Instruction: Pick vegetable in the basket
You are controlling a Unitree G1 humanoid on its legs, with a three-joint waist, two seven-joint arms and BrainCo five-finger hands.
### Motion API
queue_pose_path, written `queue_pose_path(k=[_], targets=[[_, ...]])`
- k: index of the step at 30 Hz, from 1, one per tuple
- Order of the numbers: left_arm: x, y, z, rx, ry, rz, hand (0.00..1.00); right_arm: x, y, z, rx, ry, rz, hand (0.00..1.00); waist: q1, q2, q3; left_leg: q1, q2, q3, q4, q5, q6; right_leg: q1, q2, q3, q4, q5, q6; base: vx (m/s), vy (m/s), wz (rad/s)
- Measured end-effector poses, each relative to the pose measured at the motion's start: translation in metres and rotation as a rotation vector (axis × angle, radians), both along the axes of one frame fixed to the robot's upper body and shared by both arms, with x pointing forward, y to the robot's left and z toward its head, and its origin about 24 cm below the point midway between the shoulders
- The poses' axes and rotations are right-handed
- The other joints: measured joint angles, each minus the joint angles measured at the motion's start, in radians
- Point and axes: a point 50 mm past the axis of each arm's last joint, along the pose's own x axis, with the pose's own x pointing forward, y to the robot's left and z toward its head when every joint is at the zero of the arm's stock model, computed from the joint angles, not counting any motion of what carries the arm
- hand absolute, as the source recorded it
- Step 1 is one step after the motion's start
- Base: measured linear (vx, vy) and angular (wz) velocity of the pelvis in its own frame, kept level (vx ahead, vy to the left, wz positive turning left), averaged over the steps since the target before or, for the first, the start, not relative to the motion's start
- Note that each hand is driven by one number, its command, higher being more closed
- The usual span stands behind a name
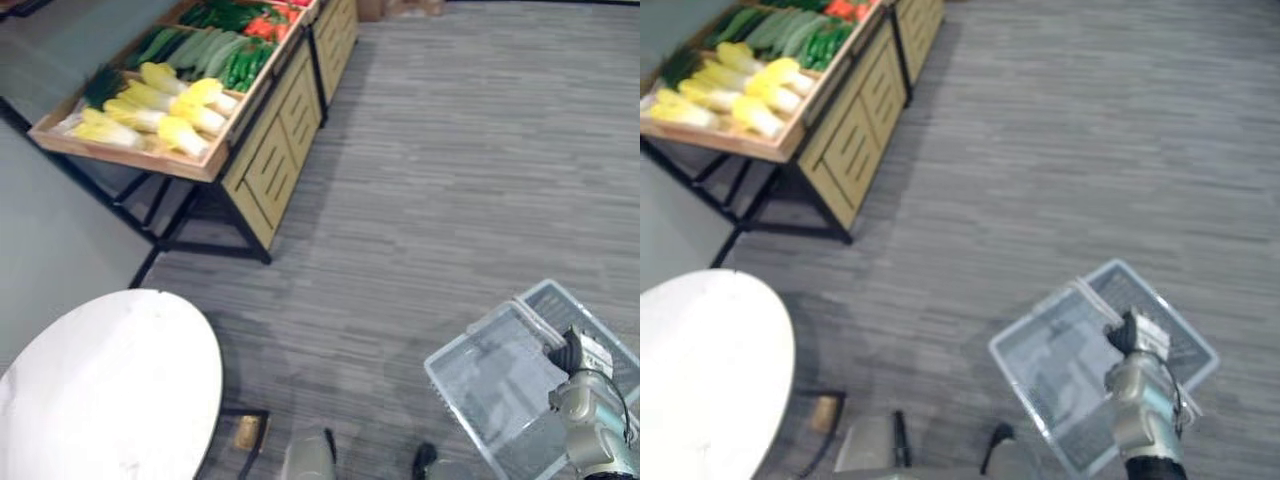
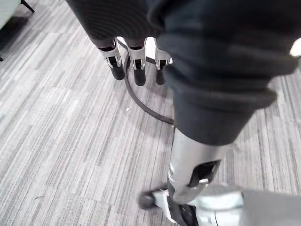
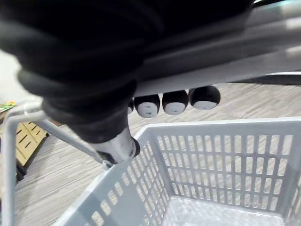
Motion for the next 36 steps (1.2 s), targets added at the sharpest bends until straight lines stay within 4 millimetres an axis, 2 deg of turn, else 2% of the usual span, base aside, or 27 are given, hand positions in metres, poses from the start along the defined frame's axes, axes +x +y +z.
queue_pose_path(k=[1, 2, 3, 5, 6, 8, 9, 10, 11, 13, 14, 16, 17, 18, 19, 20, 22, 23, 24, 25, 28, 29, 30, 33, 34, 35, 36], targets=[[-0.001, -0.002, 0.000, -0.004, 0.002, 0.001, 0.00, 0.000, 0.000, -0.002, 0.004, 0.007, -0.001, 1.00, 0.002, 0.018, 0.001, 0.026, -0.019, 0.003, -0.207, 0.064, -0.004, 0.013, 0.004, -0.008, -0.006, -0.001, 0.003, 0.28, 0.233, 0.06], [-0.002, -0.003, -0.001, -0.008, 0.004, 0.002, 0.00, 0.000, 0.000, -0.002, 0.004, 0.009, -0.001, 1.00, 0.006, 0.034, -0.002, 0.043, -0.016, 0.002, -0.305, 0.132, -0.011, 0.019, 0.012, -0.010, -0.007, -0.004, 0.012, 0.30, 0.260, 0.04], [-0.001, -0.006, -0.001, -0.016, 0.001, 0.003, 0.00, 0.001, 0.002, -0.005, 0.016, 0.012, -0.004, 1.00, 0.008, 0.051, 0.004, 0.083, -0.028, 0.009, -0.418, 0.214, 0.054, 0.051, 0.005, -0.013, -0.011, -0.029, 0.057, 0.23, 0.197, 0.11], [0.006, -0.007, 0.000, -0.015, -0.028, -0.012, 0.00, 0.000, 0.007, -0.008, 0.019, 0.019, 0.019, 1.00, 0.008, 0.026, 0.008, 0.092, -0.066, 0.009, -0.442, 0.205, 0.040, 0.067, -0.016, -0.036, -0.040, -0.024, 0.064, 0.18, 0.139, 0.27], [0.015, -0.008, 0.002, -0.016, -0.049, -0.032, 0.00, 0.002, 0.009, -0.007, 0.020, 0.015, 0.027, 1.00, 0.019, 0.017, 0.013, 0.081, -0.084, 0.007, -0.409, 0.182, 0.061, 0.093, -0.031, -0.042, -0.077, -0.008, 0.089, 0.14, 0.101, 0.22], [0.016, -0.008, 0.002, -0.015, -0.049, -0.039, 0.00, 0.007, 0.014, -0.006, 0.021, 0.009, 0.049, 1.00, 0.029, 0.013, 0.015, 0.083, -0.092, 0.017, -0.362, 0.148, 0.079, 0.125, -0.039, -0.042, -0.100, 0.004, 0.108, 0.11, 0.080, 0.04], [0.016, -0.008, 0.002, -0.013, -0.048, -0.041, 0.00, 0.012, 0.020, -0.005, 0.024, 0.004, 0.071, 1.00, 0.033, 0.009, 0.016, 0.094, -0.096, 0.022, -0.344, 0.124, 0.082, 0.149, -0.052, -0.041, -0.108, 0.010, 0.119, 0.10, 0.081, -0.14], [0.016, -0.006, 0.002, -0.009, -0.048, -0.044, 0.00, 0.014, 0.026, -0.006, 0.034, 0.003, 0.087, 1.00, 0.041, -0.011, 0.018, 0.108, -0.103, 0.031, -0.342, 0.108, 0.082, 0.159, -0.063, -0.039, -0.108, 0.011, 0.122, 0.08, 0.070, -0.15], [0.016, -0.006, 0.002, -0.008, -0.048, -0.045, 0.00, 0.015, 0.029, -0.007, 0.038, 0.005, 0.095, 1.00, 0.045, -0.015, 0.017, 0.116, -0.107, 0.037, -0.346, 0.099, 0.079, 0.162, -0.068, -0.038, -0.104, 0.009, 0.125, 0.07, 0.074, -0.13], [0.012, 0.002, 0.003, 0.014, -0.034, -0.054, 0.00, 0.013, 0.038, -0.016, 0.069, 0.026, 0.098, 1.00, 0.046, -0.064, -0.001, 0.125, -0.143, 0.058, -0.356, 0.068, 0.097, 0.132, -0.127, -0.039, -0.013, -0.057, 0.176, 0.09, 0.063, 0.00], [0.011, 0.003, 0.003, 0.018, -0.031, -0.055, 0.00, 0.012, 0.038, -0.020, 0.073, 0.039, 0.092, 1.00, 0.046, -0.070, -0.003, 0.135, -0.148, 0.060, -0.357, 0.061, 0.101, 0.119, -0.135, -0.036, 0.026, -0.066, 0.185, 0.13, 0.071, 0.08], [0.011, 0.004, 0.004, 0.022, -0.027, -0.065, 0.00, 0.007, 0.037, -0.031, 0.086, 0.088, 0.070, 1.00, 0.048, -0.077, -0.002, 0.153, -0.152, 0.061, -0.357, 0.048, 0.115, 0.024, -0.180, -0.014, 0.261, -0.066, 0.185, 0.12, 0.122, 0.07], [0.008, 0.011, 0.005, 0.042, -0.018, -0.078, 0.00, 0.007, 0.040, -0.033, 0.100, 0.089, 0.060, 1.00, 0.047, -0.110, 0.001, 0.174, -0.173, 0.059, -0.353, 0.032, 0.133, -0.076, -0.242, 0.033, 0.492, -0.041, 0.174, 0.12, 0.141, 0.13], [0.007, 0.017, 0.006, 0.059, -0.012, -0.080, 0.00, 0.007, 0.042, -0.034, 0.101, 0.094, 0.060, 1.00, 0.047, -0.134, 0.002, 0.196, -0.191, 0.047, -0.352, 0.019, 0.144, -0.141, -0.275, 0.082, 0.644, 0.028, 0.127, 0.23, 0.148, 0.40], [0.006, 0.022, 0.007, 0.076, -0.004, -0.088, 0.00, 0.003, 0.042, -0.037, 0.093, 0.109, 0.055, 1.00, 0.042, -0.146, 0.004, 0.237, -0.197, 0.011, -0.351, 0.004, 0.156, -0.197, -0.273, 0.151, 0.769, 0.194, 0.116, 0.28, 0.090, 0.80], [0.007, 0.025, 0.009, 0.089, -0.008, -0.099, 0.00, 0.000, 0.041, -0.039, 0.077, 0.117, 0.045, 1.00, 0.038, -0.143, 0.007, 0.265, -0.188, -0.045, -0.348, -0.008, 0.176, -0.254, -0.236, 0.194, 0.884, 0.187, 0.101, 0.30, 0.072, 0.89], [0.010, 0.027, 0.010, 0.105, -0.021, -0.097, 0.00, -0.002, 0.037, -0.039, 0.071, 0.111, 0.021, 1.00, 0.038, -0.154, 0.005, 0.294, -0.186, -0.100, -0.351, -0.020, 0.184, -0.304, -0.201, 0.184, 0.934, 0.089, 0.055, 0.23, 0.025, 0.77], [0.011, 0.028, 0.011, 0.113, -0.024, -0.096, 0.00, -0.005, 0.034, -0.039, 0.070, 0.111, 0.007, 1.00, 0.034, -0.154, 0.005, 0.306, -0.187, -0.123, -0.352, -0.025, 0.186, -0.317, -0.190, 0.172, 0.930, 0.063, 0.044, 0.24, -0.008, 1.12], [0.011, 0.025, 0.010, 0.116, -0.028, -0.092, 0.00, -0.009, 0.026, -0.039, 0.071, 0.110, -0.029, 1.00, 0.018, -0.151, 0.006, 0.337, -0.196, -0.182, -0.354, -0.039, 0.190, -0.340, -0.174, 0.140, 0.857, 0.029, 0.034, 0.19, -0.032, 1.08], [0.011, 0.024, 0.010, 0.113, -0.029, -0.091, 0.00, -0.010, 0.024, -0.038, 0.072, 0.107, -0.042, 1.00, 0.014, -0.148, 0.008, 0.349, -0.201, -0.207, -0.353, -0.046, 0.187, -0.346, -0.162, 0.141, 0.801, 0.026, 0.029, 0.26, -0.060, 1.29], [0.014, 0.022, 0.011, 0.113, -0.044, -0.090, 0.00, -0.017, 0.011, -0.035, 0.078, 0.092, -0.107, 1.00, -0.003, -0.129, 0.002, 0.367, -0.209, -0.310, -0.336, -0.065, 0.159, -0.357, -0.089, 0.273, 0.315, 0.041, 0.050, 0.31, -0.121, 1.13], [0.016, 0.022, 0.011, 0.113, -0.050, -0.092, 0.00, -0.017, 0.008, -0.034, 0.077, 0.088, -0.121, 1.00, -0.006, -0.131, 0.001, 0.371, -0.209, -0.329, -0.336, -0.068, 0.155, -0.358, -0.088, 0.304, 0.252, 0.045, 0.053, 0.44, -0.254, 1.30], [0.019, 0.022, 0.011, 0.111, -0.057, -0.095, 0.00, -0.019, 0.002, -0.033, 0.076, 0.081, -0.151, 1.00, -0.005, -0.121, 0.003, 0.383, -0.209, -0.369, -0.335, -0.083, 0.130, -0.355, -0.094, 0.368, 0.122, 0.060, 0.074, 0.40, -0.257, 1.03], [0.017, 0.024, 0.011, 0.118, -0.049, -0.099, 0.00, -0.023, -0.001, -0.033, 0.077, 0.085, -0.167, 1.00, -0.002, -0.126, 0.000, 0.412, -0.207, -0.450, -0.333, -0.135, 0.082, -0.321, -0.120, 0.412, 0.029, 0.072, 0.094, 0.42, -0.369, 0.99], [0.019, 0.026, 0.012, 0.125, -0.051, -0.098, 0.00, -0.025, -0.003, -0.034, 0.077, 0.089, -0.177, 1.00, -0.006, -0.121, -0.002, 0.416, -0.185, -0.475, -0.321, -0.178, 0.059, -0.308, -0.117, 0.399, 0.051, 0.132, 0.154, 0.44, -0.446, 1.08], [0.020, 0.023, 0.011, 0.115, -0.052, -0.095, 0.00, -0.027, -0.005, -0.034, 0.078, 0.091, -0.186, 1.00, -0.007, -0.103, -0.008, 0.412, -0.161, -0.483, -0.312, -0.194, 0.048, -0.313, -0.104, 0.371, 0.081, 0.150, 0.159, 0.49, -0.540, 0.96], [0.018, 0.014, 0.008, 0.089, -0.048, -0.088, 0.00, -0.029, -0.007, -0.035, 0.084, 0.091, -0.200, 1.00, -0.006, -0.071, -0.023, 0.410, -0.105, -0.485, -0.300, -0.207, 0.030, -0.325, -0.071, 0.320, 0.142, 0.141, 0.141, 0.37, -0.414, 0.68]])
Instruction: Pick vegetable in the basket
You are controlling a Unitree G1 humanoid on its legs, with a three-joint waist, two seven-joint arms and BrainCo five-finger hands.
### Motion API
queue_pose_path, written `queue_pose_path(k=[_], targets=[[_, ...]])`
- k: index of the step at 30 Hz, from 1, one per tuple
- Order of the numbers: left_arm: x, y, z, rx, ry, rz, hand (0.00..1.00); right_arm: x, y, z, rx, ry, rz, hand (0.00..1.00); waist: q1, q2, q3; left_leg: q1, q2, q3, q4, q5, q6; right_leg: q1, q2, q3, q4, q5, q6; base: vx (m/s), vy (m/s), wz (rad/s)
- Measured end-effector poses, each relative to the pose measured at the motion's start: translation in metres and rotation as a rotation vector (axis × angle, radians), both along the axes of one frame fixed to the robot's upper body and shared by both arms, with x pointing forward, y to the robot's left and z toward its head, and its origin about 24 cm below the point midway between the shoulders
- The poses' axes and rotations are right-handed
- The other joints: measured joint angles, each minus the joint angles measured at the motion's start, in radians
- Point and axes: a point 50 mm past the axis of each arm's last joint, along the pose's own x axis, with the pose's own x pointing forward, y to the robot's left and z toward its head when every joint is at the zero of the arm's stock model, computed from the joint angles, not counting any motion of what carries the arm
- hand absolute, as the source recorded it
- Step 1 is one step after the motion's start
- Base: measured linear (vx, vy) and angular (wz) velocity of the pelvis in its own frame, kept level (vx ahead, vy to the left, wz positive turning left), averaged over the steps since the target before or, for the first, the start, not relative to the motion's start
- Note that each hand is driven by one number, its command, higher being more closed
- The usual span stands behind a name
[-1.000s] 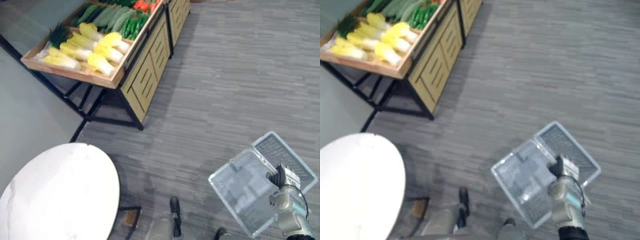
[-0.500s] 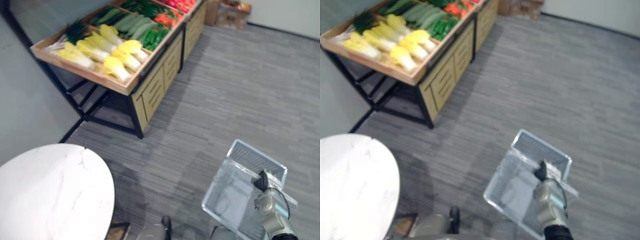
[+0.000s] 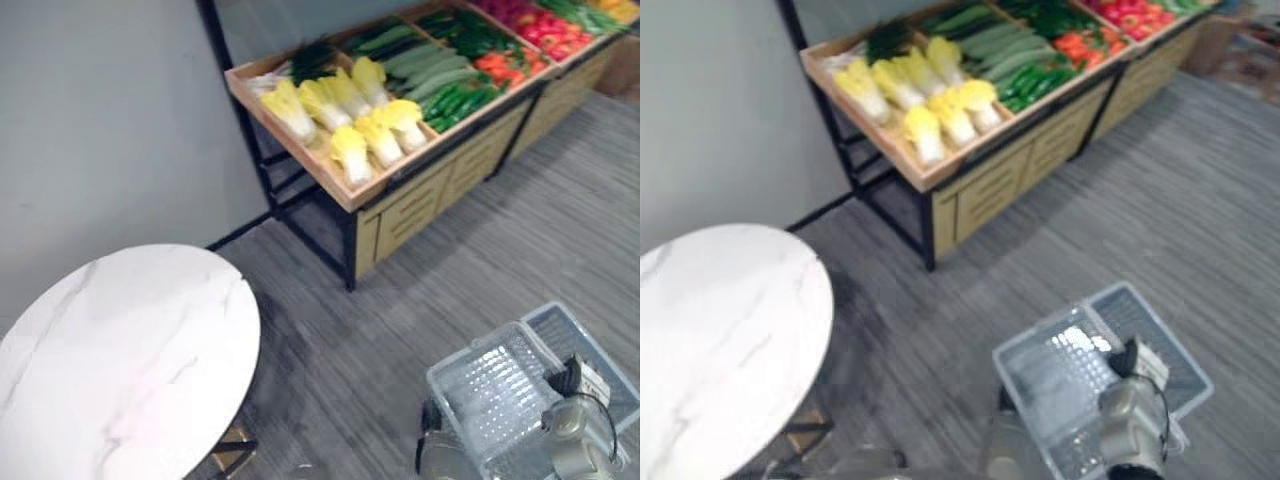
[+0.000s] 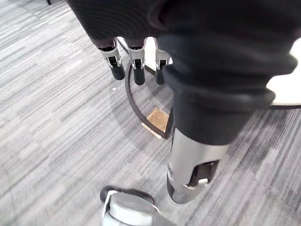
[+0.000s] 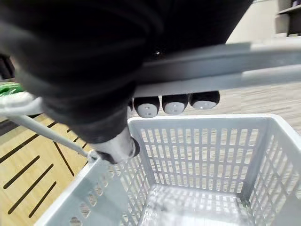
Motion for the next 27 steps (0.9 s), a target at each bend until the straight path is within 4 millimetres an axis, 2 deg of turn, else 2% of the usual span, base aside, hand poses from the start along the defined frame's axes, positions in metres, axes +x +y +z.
queue_pose_path(k=[1, 2, 3, 4, 6, 7, 8, 10, 11, 13, 14, 16, 17, 19, 20, 21, 23, 24, 25, 26, 27], targets=[[-0.004, -0.009, -0.003, -0.026, 0.012, 0.011, 0.00, 0.003, 0.001, 0.001, 0.006, -0.005, 0.004, 1.00, -0.001, 0.029, -0.008, -0.017, 0.036, 0.012, 0.049, 0.017, -0.022, 0.002, 0.026, -0.035, 0.052, -0.037, -0.054, 0.42, -0.495, 0.61], [-0.006, -0.012, -0.005, -0.036, 0.023, 0.016, 0.00, 0.003, 0.002, 0.001, 0.010, -0.008, 0.005, 1.00, -0.003, 0.027, -0.007, -0.040, 0.044, 0.012, 0.096, 0.030, -0.030, 0.006, 0.029, -0.054, 0.072, -0.058, -0.068, 0.32, -0.395, 0.60], [-0.006, -0.013, -0.005, -0.040, 0.019, 0.026, 0.00, 0.003, 0.001, 0.001, 0.014, -0.009, 0.001, 1.00, -0.004, 0.040, -0.014, -0.105, 0.047, 0.016, 0.230, 0.068, -0.047, 0.022, 0.032, -0.095, 0.104, -0.087, -0.088, 0.30, -0.402, 0.77], [-0.006, -0.012, -0.004, -0.033, 0.017, 0.032, 0.00, 0.000, -0.001, 0.000, 0.013, -0.002, -0.001, 1.00, -0.004, 0.032, -0.006, -0.182, 0.053, 0.040, 0.381, 0.145, -0.057, 0.058, 0.040, -0.139, 0.106, -0.110, -0.113, 0.30, -0.403, 0.80], [-0.007, -0.012, -0.005, -0.035, 0.015, 0.055, 0.00, -0.002, -0.002, -0.001, 0.017, 0.000, -0.005, 1.00, 0.004, 0.025, 0.003, -0.277, 0.089, 0.110, 0.562, 0.270, -0.044, 0.142, 0.046, -0.194, 0.066, -0.127, -0.141, 0.26, -0.317, 0.62], [-0.008, -0.013, -0.005, -0.042, 0.013, 0.068, 0.00, -0.003, -0.003, -0.001, 0.015, 0.002, -0.008, 1.00, 0.006, 0.022, 0.005, -0.299, 0.100, 0.146, 0.595, 0.264, -0.039, 0.170, 0.045, -0.210, 0.049, -0.129, -0.145, 0.26, -0.287, 0.66], [-0.008, -0.013, -0.005, -0.045, 0.008, 0.082, 0.00, -0.008, -0.006, -0.001, 0.006, 0.003, -0.019, 1.00, 0.006, 0.020, 0.006, -0.334, 0.115, 0.209, 0.616, 0.253, -0.017, 0.226, 0.044, -0.247, 0.009, -0.131, -0.149, 0.23, -0.242, 0.74], [-0.007, -0.014, -0.004, -0.045, -0.005, 0.104, 0.00, -0.017, -0.013, -0.002, -0.004, 0.002, -0.050, 1.00, 0.004, 0.022, 0.007, -0.375, 0.129, 0.299, 0.582, 0.243, 0.003, 0.290, 0.043, -0.303, -0.047, -0.140, -0.162, 0.20, -0.172, 0.80], [-0.005, -0.014, -0.004, -0.037, -0.011, 0.110, 0.00, -0.027, -0.018, -0.004, -0.002, 0.007, -0.087, 1.00, 0.001, 0.022, 0.007, -0.392, 0.123, 0.346, 0.512, 0.239, 0.005, 0.319, 0.043, -0.335, -0.077, -0.142, -0.163, 0.20, -0.061, 0.75], [-0.004, -0.014, -0.003, -0.028, -0.017, 0.111, 0.00, -0.035, -0.026, -0.005, -0.001, 0.004, -0.144, 1.00, -0.007, 0.029, 0.010, -0.389, 0.096, 0.427, 0.272, 0.238, -0.014, 0.334, 0.043, -0.381, -0.100, -0.132, -0.148, 0.21, 0.015, 0.64], [-0.004, -0.017, -0.004, -0.033, -0.017, 0.111, 0.00, -0.040, -0.031, -0.007, -0.005, 0.009, -0.181, 1.00, -0.003, 0.040, 0.010, -0.354, 0.072, 0.466, 0.057, 0.293, -0.031, 0.337, 0.051, -0.389, -0.114, -0.130, -0.142, 0.20, 0.123, 0.25], [-0.006, -0.020, -0.005, -0.041, -0.013, 0.113, 0.00, -0.041, -0.033, -0.007, -0.004, 0.001, -0.195, 1.00, 0.000, 0.065, 0.012, -0.316, 0.066, 0.477, -0.088, 0.342, -0.041, 0.349, 0.075, -0.389, -0.128, -0.133, -0.126, 0.19, 0.145, -0.02], [-0.007, -0.021, -0.005, -0.044, -0.007, 0.114, 0.00, -0.042, -0.031, -0.010, 0.007, 0.001, -0.203, 1.00, 0.003, 0.074, 0.018, -0.288, 0.067, 0.471, -0.145, 0.411, -0.005, 0.364, 0.088, -0.381, -0.139, -0.135, -0.115, 0.16, 0.128, -0.16], [-0.005, -0.016, -0.004, -0.029, -0.019, 0.122, 0.00, -0.038, -0.015, -0.020, 0.056, 0.011, -0.192, 1.00, 0.011, 0.045, 0.031, -0.257, 0.039, 0.491, -0.154, 0.388, 0.017, 0.402, 0.076, -0.355, -0.205, -0.122, -0.096, 0.17, 0.103, -0.19], [-0.005, -0.014, -0.003, -0.026, -0.021, 0.122, 0.00, -0.036, -0.013, -0.022, 0.062, 0.017, -0.182, 1.00, 0.013, 0.039, 0.035, -0.260, 0.037, 0.501, -0.135, 0.375, 0.027, 0.406, 0.073, -0.347, -0.216, -0.115, -0.084, 0.17, 0.098, -0.42], [-0.007, -0.013, -0.003, -0.025, -0.014, 0.131, 0.00, -0.031, -0.008, -0.025, 0.071, 0.028, -0.162, 1.00, 0.029, 0.030, 0.038, -0.259, 0.033, 0.531, -0.099, 0.347, 0.046, 0.407, 0.060, -0.314, -0.222, -0.108, -0.072, 0.17, 0.119, -0.50], [-0.007, -0.012, -0.004, -0.024, -0.014, 0.131, 0.00, -0.028, -0.005, -0.026, 0.073, 0.036, -0.145, 1.00, 0.030, 0.028, 0.035, -0.251, 0.020, 0.548, -0.083, 0.322, 0.058, 0.406, 0.046, -0.296, -0.209, -0.113, -0.067, 0.15, 0.103, -0.38], [-0.006, -0.012, -0.003, -0.024, -0.014, 0.123, 0.00, -0.027, -0.004, -0.028, 0.078, 0.043, -0.142, 1.00, 0.030, 0.010, 0.044, -0.235, 0.007, 0.560, -0.088, 0.293, 0.061, 0.390, 0.019, -0.284, -0.151, -0.140, -0.055, 0.15, 0.121, -0.28], [-0.007, -0.011, -0.003, -0.021, -0.008, 0.110, 0.00, -0.026, -0.005, -0.029, 0.080, 0.048, -0.147, 1.00, 0.028, 0.008, 0.045, -0.209, -0.005, 0.573, -0.099, 0.274, 0.066, 0.331, -0.014, -0.250, -0.007, -0.173, -0.041, 0.14, 0.137, -0.31], [-0.009, -0.011, -0.004, -0.021, -0.004, 0.110, 0.00, -0.023, -0.005, -0.028, 0.080, 0.046, -0.145, 1.00, 0.027, 0.007, 0.045, -0.189, -0.007, 0.584, -0.113, 0.273, 0.066, 0.292, -0.028, -0.229, 0.089, -0.178, -0.035, 0.15, 0.163, -0.35], [-0.011, -0.008, -0.003, -0.011, 0.001, 0.110, 0.00, -0.022, -0.004, -0.030, 0.083, 0.052, -0.140, 1.00, 0.023, -0.005, 0.046, -0.153, -0.012, 0.596, -0.130, 0.265, 0.068, 0.208, -0.055, -0.184, 0.282, -0.164, -0.012, 0.15, 0.103, -0.27]])
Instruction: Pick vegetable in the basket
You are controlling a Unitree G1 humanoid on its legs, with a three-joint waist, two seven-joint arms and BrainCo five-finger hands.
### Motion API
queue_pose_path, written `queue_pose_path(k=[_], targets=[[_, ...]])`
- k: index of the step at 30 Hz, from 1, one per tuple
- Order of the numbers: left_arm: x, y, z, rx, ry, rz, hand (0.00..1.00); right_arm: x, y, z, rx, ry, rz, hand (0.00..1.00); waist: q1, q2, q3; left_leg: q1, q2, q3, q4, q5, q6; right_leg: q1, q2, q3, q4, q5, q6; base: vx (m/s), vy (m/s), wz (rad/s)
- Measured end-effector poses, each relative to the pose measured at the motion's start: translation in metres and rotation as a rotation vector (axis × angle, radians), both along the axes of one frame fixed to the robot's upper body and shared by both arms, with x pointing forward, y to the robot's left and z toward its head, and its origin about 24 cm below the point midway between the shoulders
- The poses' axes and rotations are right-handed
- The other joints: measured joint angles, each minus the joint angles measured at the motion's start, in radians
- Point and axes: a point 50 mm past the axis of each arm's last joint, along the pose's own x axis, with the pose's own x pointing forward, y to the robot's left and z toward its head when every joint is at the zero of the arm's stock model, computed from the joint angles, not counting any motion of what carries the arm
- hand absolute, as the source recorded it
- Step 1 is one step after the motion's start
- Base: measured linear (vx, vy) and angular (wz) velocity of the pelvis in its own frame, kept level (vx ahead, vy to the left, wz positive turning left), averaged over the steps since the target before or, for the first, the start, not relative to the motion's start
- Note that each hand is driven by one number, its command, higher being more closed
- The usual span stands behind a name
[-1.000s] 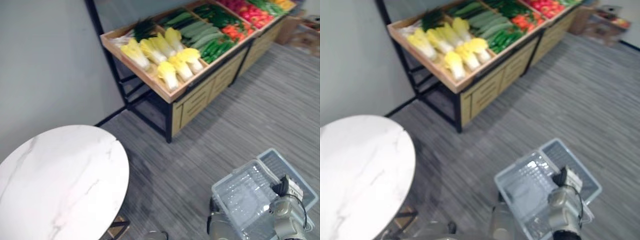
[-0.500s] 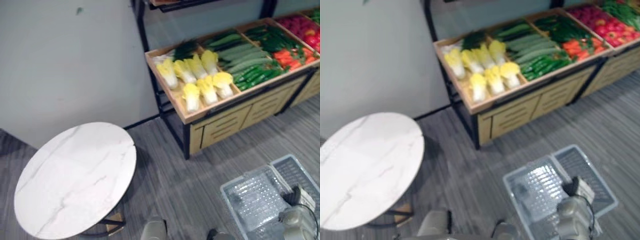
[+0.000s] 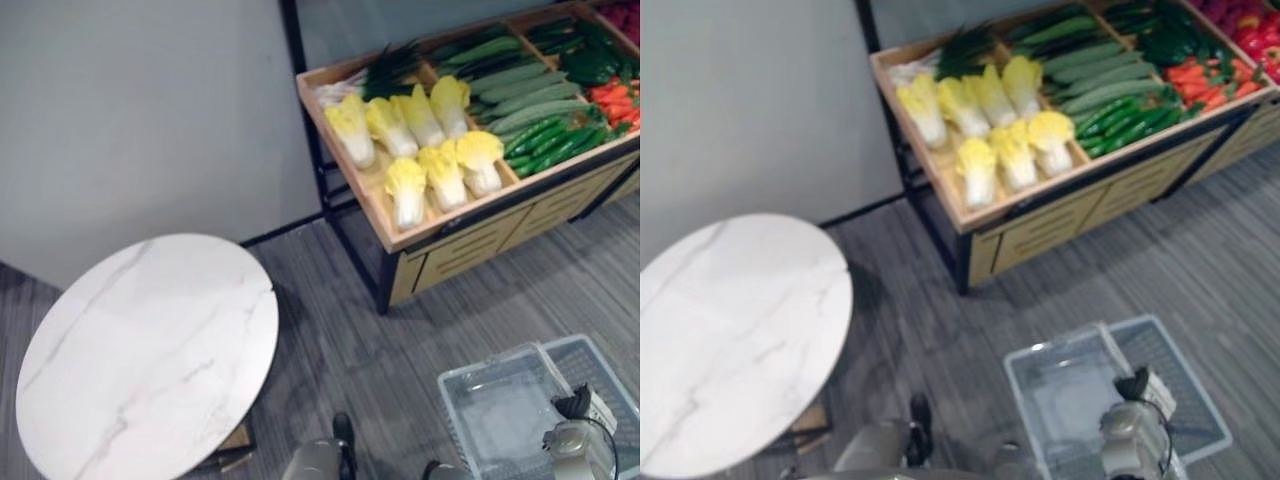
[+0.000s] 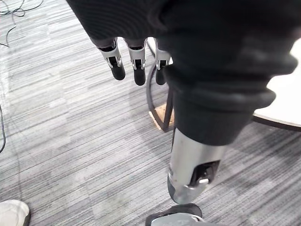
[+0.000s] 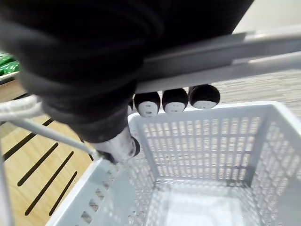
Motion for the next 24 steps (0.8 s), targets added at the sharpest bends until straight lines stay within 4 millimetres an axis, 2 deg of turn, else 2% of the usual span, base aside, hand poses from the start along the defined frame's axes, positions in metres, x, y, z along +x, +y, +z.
queue_pose_path(k=[1, 2, 3, 4, 5, 6, 7, 9, 10, 11, 12, 14, 15, 16, 17, 18, 19, 20, 22, 24], targets=[[-0.002, 0.008, 0.002, 0.022, 0.004, -0.003, 0.00, 0.001, 0.004, -0.002, 0.006, 0.004, 0.014, 1.00, -0.003, -0.030, 0.004, 0.039, -0.008, 0.005, -0.010, -0.011, 0.002, -0.060, -0.021, 0.047, 0.145, 0.050, 0.027, 0.16, 0.068, -0.18], [-0.002, 0.013, 0.003, 0.034, 0.005, -0.004, 0.00, 0.000, 0.005, -0.004, 0.009, 0.013, 0.016, 1.00, -0.005, -0.044, 0.005, 0.059, -0.010, 0.001, -0.015, -0.015, -0.001, -0.076, -0.026, 0.058, 0.197, 0.080, 0.025, 0.20, -0.008, 0.13], [-0.002, 0.020, 0.005, 0.054, 0.006, -0.008, 0.00, -0.003, 0.006, -0.009, 0.017, 0.038, 0.016, 1.00, -0.016, -0.063, 0.005, 0.091, -0.003, -0.020, -0.023, -0.018, -0.001, -0.093, -0.029, 0.055, 0.270, 0.158, 0.022, 0.21, -0.060, 0.35], [0.000, 0.021, 0.006, 0.067, -0.002, -0.007, 0.00, -0.006, 0.009, -0.013, 0.029, 0.058, 0.016, 1.00, -0.023, -0.060, -0.001, 0.110, 0.015, -0.042, -0.029, -0.009, 0.002, -0.103, -0.027, 0.045, 0.310, 0.176, 0.005, 0.21, -0.067, 0.45], [0.001, 0.022, 0.006, 0.072, -0.007, -0.008, 0.00, -0.007, 0.011, -0.015, 0.038, 0.059, 0.014, 1.00, -0.029, -0.061, 0.001, 0.109, 0.023, -0.045, -0.027, -0.006, 0.003, -0.107, -0.031, 0.030, 0.307, 0.131, -0.010, 0.23, -0.112, 0.40], [0.004, 0.024, 0.008, 0.081, -0.021, 0.001, 0.00, -0.007, 0.012, -0.018, 0.056, 0.060, 0.006, 1.00, -0.028, -0.078, 0.000, 0.109, 0.035, -0.060, -0.027, -0.006, 0.003, -0.121, -0.041, -0.003, 0.278, 0.045, -0.033, 0.18, -0.108, 0.30], [0.006, 0.024, 0.008, 0.081, -0.028, 0.004, 0.00, -0.007, 0.012, -0.018, 0.059, 0.060, 0.003, 1.00, -0.027, -0.079, 0.000, 0.108, 0.043, -0.068, -0.027, -0.006, 0.003, -0.126, -0.041, -0.016, 0.247, 0.025, -0.042, 0.18, -0.131, 0.35], [0.006, 0.024, 0.008, 0.088, -0.038, 0.035, 0.00, -0.007, 0.007, -0.018, 0.074, 0.037, -0.048, 1.00, -0.028, -0.071, 0.000, 0.108, 0.077, -0.098, -0.027, -0.004, -0.002, -0.124, -0.042, -0.021, 0.073, 0.020, -0.051, 0.15, -0.170, 0.41], [0.005, 0.023, 0.008, 0.090, -0.037, 0.048, 0.00, -0.006, 0.004, -0.018, 0.079, 0.020, -0.083, 1.00, -0.027, -0.071, 0.000, 0.107, 0.093, -0.112, -0.027, -0.005, -0.017, -0.118, -0.043, 0.003, -0.039, 0.033, -0.042, 0.20, -0.290, 0.41], [0.004, 0.024, 0.008, 0.096, -0.037, 0.058, 0.00, -0.006, 0.002, -0.017, 0.081, 0.012, -0.104, 1.00, -0.026, -0.071, 0.000, 0.106, 0.107, -0.125, -0.028, -0.011, -0.046, -0.119, -0.045, 0.028, -0.107, 0.040, -0.033, 0.21, -0.377, 0.43], [0.002, 0.028, 0.009, 0.109, -0.032, 0.074, 0.00, -0.006, 0.001, -0.018, 0.099, 0.001, -0.131, 1.00, -0.024, -0.079, -0.003, 0.102, 0.121, -0.145, -0.028, -0.014, -0.078, -0.122, -0.054, 0.069, -0.182, 0.076, -0.034, 0.23, -0.481, 0.38], [-0.003, 0.034, 0.010, 0.131, -0.017, 0.083, 0.00, -0.009, 0.000, -0.022, 0.124, 0.005, -0.166, 1.00, -0.023, -0.091, -0.010, 0.102, 0.140, -0.169, -0.029, -0.019, -0.127, -0.124, -0.066, 0.109, -0.242, 0.155, -0.039, 0.18, -0.447, 0.34], [-0.008, 0.040, 0.012, 0.149, -0.009, 0.096, 0.00, -0.013, 0.002, -0.026, 0.141, 0.013, -0.189, 1.00, -0.023, -0.122, -0.023, 0.103, 0.147, -0.188, -0.036, -0.027, -0.171, -0.120, -0.072, 0.134, -0.275, 0.254, -0.045, 0.16, -0.571, 0.30], [-0.009, 0.041, 0.011, 0.150, -0.005, 0.112, 0.00, -0.014, 0.000, -0.028, 0.152, 0.020, -0.211, 1.00, -0.022, -0.109, -0.026, 0.103, 0.178, -0.206, -0.051, -0.026, -0.210, -0.106, -0.044, 0.142, -0.282, 0.160, 0.023, 0.14, -0.574, 0.16], [-0.008, 0.035, 0.009, 0.134, -0.007, 0.117, 0.00, -0.011, -0.001, -0.027, 0.151, 0.010, -0.221, 1.00, -0.021, -0.088, -0.024, 0.101, 0.206, -0.206, -0.060, -0.017, -0.226, -0.107, -0.016, 0.132, -0.292, 0.125, 0.024, 0.13, -0.644, -0.05], [-0.006, 0.015, 0.003, 0.079, -0.012, 0.133, 0.00, -0.006, -0.006, -0.023, 0.151, -0.013, -0.242, 1.00, -0.026, -0.039, -0.020, 0.101, 0.261, -0.226, -0.092, 0.010, -0.248, -0.131, 0.044, 0.098, -0.263, 0.099, -0.006, 0.07, -0.363, -0.07], [-0.004, 0.008, 0.002, 0.062, -0.014, 0.136, 0.00, -0.008, -0.007, -0.023, 0.153, -0.015, -0.255, 1.00, -0.028, -0.022, -0.023, 0.106, 0.272, -0.235, -0.104, 0.027, -0.251, -0.135, 0.057, 0.083, -0.244, 0.082, -0.012, 0.07, -0.385, 0.23], [-0.001, 0.003, 0.001, 0.051, -0.023, 0.142, 0.00, -0.017, -0.009, -0.027, 0.163, 0.000, -0.285, 1.00, -0.034, -0.008, -0.028, 0.107, 0.290, -0.234, -0.118, 0.054, -0.258, -0.134, 0.065, 0.054, -0.213, 0.052, -0.024, 0.07, -0.313, 0.57], [0.001, 0.005, 0.002, 0.062, -0.037, 0.164, 0.00, -0.032, -0.013, -0.031, 0.167, 0.028, -0.326, 1.00, -0.033, 0.013, -0.041, 0.098, 0.315, -0.237, -0.113, 0.114, -0.271, -0.125, 0.072, 0.008, -0.158, -0.010, -0.043, 0.05, -0.283, 0.61], [0.002, 0.005, 0.002, 0.063, -0.043, 0.167, 0.00, -0.035, -0.013, -0.032, 0.164, 0.037, -0.326, 1.00, -0.036, 0.005, -0.040, 0.035, 0.306, -0.263, -0.038, 0.152, -0.255, -0.112, 0.061, -0.027, -0.157, -0.030, -0.058, 0.00, -0.196, 0.58]])
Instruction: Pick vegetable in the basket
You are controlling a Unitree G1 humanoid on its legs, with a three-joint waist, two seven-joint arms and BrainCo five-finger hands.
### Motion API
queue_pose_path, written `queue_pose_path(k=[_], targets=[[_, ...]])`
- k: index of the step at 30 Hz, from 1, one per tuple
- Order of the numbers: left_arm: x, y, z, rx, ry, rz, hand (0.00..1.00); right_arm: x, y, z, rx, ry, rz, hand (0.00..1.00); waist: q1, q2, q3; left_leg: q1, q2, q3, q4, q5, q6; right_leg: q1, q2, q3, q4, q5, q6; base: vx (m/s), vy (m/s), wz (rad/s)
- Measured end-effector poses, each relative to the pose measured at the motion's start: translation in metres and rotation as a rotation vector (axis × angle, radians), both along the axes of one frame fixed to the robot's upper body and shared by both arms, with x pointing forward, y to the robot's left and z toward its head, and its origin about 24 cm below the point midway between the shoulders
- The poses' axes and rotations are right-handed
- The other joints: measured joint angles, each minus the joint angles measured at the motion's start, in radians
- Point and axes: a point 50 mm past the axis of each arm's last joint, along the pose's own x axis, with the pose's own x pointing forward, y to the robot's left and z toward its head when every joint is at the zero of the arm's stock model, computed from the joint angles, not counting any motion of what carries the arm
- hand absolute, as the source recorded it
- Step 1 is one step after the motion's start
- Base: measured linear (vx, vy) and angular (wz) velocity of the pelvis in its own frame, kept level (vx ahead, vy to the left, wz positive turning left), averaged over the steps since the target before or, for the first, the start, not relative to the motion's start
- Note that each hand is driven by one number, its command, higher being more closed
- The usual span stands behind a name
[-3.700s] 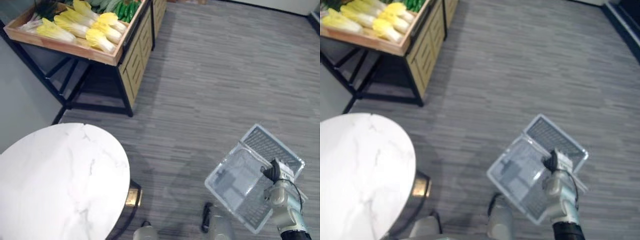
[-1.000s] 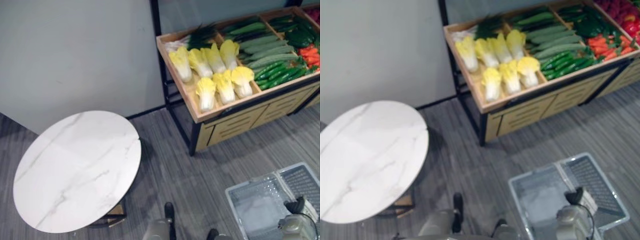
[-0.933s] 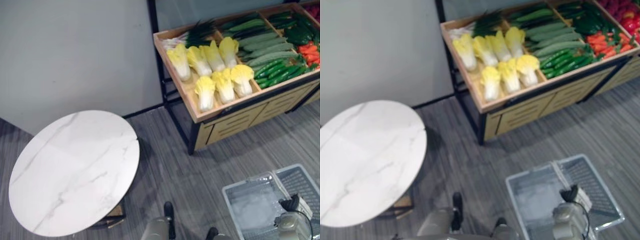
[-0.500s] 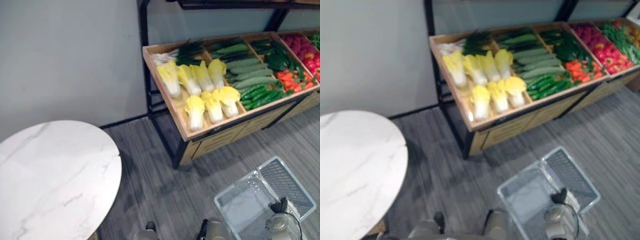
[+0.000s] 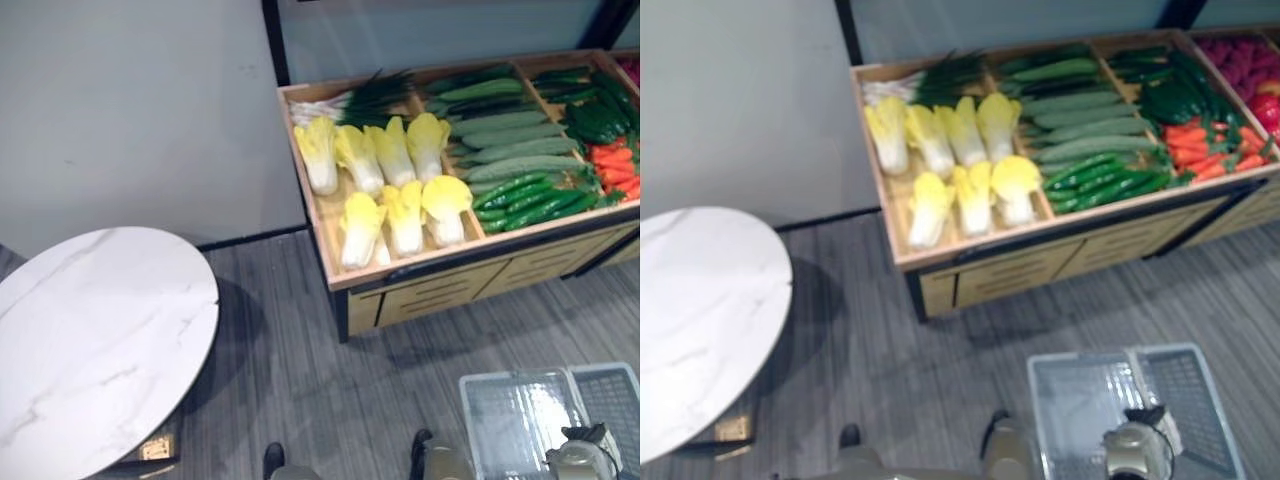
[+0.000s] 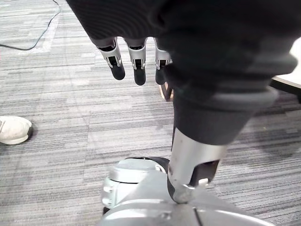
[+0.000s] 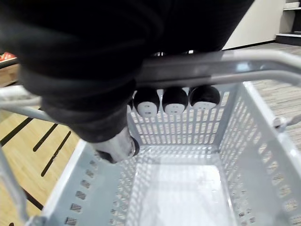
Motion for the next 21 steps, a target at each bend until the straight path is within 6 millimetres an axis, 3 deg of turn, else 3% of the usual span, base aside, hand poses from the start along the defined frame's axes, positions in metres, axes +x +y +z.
queue_pose_path(k=[3, 4, 7, 11, 14, 19, 20, 21], targets=[[0.001, -0.001, 0.000, 0.006, 0.004, -0.023, 0.00, -0.015, -0.002, -0.004, -0.002, 0.034, -0.022, 1.00, -0.018, 0.001, -0.002, -0.068, -0.018, 0.066, 0.065, 0.098, 0.091, 0.067, -0.025, -0.076, -0.063, 0.003, -0.001, -0.01, -0.147, 0.76], [0.002, -0.004, 0.000, 0.001, 0.003, -0.033, 0.00, -0.023, -0.004, -0.006, -0.007, 0.048, -0.039, 1.00, -0.018, 0.002, -0.002, -0.071, -0.020, 0.115, 0.065, 0.118, 0.102, 0.090, -0.025, -0.096, -0.085, 0.010, -0.001, -0.01, -0.114, 0.63], [0.000, -0.010, -0.002, -0.010, 0.008, -0.041, 0.00, -0.026, -0.006, -0.005, -0.011, 0.049, -0.050, 1.00, -0.017, 0.022, -0.009, -0.070, -0.064, 0.146, 0.057, 0.091, 0.080, 0.106, -0.027, -0.093, -0.154, 0.047, 0.009, 0.01, -0.040, 0.10], [0.012, -0.011, 0.000, 0.004, -0.030, -0.056, 0.00, -0.028, -0.007, -0.006, -0.010, 0.051, -0.056, 1.00, -0.018, 0.054, -0.021, -0.070, -0.099, 0.141, -0.028, 0.078, 0.086, 0.135, -0.023, -0.112, -0.290, 0.148, 0.028, 0.07, 0.092, 0.08], [0.028, -0.006, 0.005, 0.029, -0.080, -0.079, 0.00, -0.023, -0.004, -0.006, 0.001, 0.025, -0.063, 1.00, -0.017, 0.035, -0.002, -0.074, -0.129, 0.112, -0.014, 0.076, 0.083, 0.218, -0.030, -0.131, -0.427, 0.221, 0.040, 0.04, 0.091, 0.22], [0.026, -0.012, 0.003, 0.015, -0.075, -0.093, 0.00, -0.008, 0.003, -0.005, -0.010, -0.004, -0.018, 1.00, 0.012, 0.061, 0.004, -0.065, -0.093, 0.086, 0.047, -0.096, 0.062, 0.233, 0.005, -0.098, -0.460, 0.234, 0.054, 0.00, 0.084, -0.18], [0.026, -0.012, 0.003, 0.015, -0.074, -0.093, 0.00, -0.007, 0.004, -0.006, -0.007, -0.002, -0.010, 1.00, 0.012, 0.059, 0.005, -0.062, -0.094, 0.087, 0.045, -0.116, 0.059, 0.226, 0.003, -0.089, -0.457, 0.236, 0.057, 0.03, 0.124, -0.39], [0.026, -0.010, 0.004, 0.020, -0.076, -0.093, 0.00, -0.005, 0.010, -0.008, 0.007, 0.000, -0.001, 1.00, 0.013, 0.038, 0.007, -0.062, -0.114, 0.100, 0.049, -0.132, 0.061, 0.204, -0.014, -0.066, -0.437, 0.237, 0.061, 0.03, 0.148, -0.45]])
